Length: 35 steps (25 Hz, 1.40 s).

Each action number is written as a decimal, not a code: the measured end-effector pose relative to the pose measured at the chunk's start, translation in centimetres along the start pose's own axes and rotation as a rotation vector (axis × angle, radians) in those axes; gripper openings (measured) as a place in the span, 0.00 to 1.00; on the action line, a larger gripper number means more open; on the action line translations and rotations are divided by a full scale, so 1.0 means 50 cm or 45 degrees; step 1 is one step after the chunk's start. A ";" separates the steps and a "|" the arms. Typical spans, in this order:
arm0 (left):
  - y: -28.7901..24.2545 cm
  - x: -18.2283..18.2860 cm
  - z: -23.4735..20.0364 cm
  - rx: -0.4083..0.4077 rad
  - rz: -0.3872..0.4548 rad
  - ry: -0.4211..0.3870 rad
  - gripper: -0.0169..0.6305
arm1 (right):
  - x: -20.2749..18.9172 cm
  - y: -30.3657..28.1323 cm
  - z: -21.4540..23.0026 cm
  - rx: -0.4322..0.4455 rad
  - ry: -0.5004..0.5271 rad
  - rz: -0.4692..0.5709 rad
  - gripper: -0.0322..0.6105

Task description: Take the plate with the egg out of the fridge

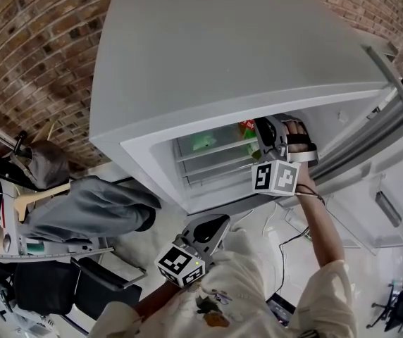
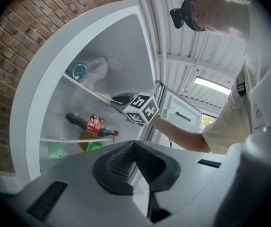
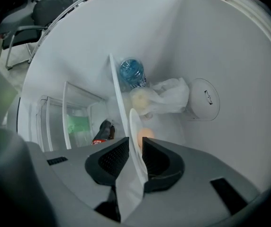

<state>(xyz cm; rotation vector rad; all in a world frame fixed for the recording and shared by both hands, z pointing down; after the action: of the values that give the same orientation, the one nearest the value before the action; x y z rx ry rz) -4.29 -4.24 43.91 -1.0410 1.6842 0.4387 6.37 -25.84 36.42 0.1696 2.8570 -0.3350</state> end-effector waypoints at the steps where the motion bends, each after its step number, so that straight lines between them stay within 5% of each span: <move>1: 0.000 0.000 -0.001 0.002 0.001 -0.004 0.04 | 0.000 -0.002 -0.001 -0.001 0.010 -0.002 0.19; 35: 0.002 0.008 -0.015 0.008 0.019 0.022 0.04 | -0.001 -0.030 -0.011 0.017 0.263 -0.072 0.12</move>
<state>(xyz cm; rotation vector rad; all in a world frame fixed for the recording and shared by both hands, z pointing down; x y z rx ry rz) -4.86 -4.90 43.79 -1.0307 1.7083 0.4351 6.08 -27.15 37.28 0.1336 3.0691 -0.3670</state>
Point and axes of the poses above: the fingertips, and each gripper's own axes: y backward along the fingers, z to its right, x out of its top, the point moved 4 cm from there along y, backward along the fingers, and after that the axes turned 8 degrees about -z, right-handed, at the moved point
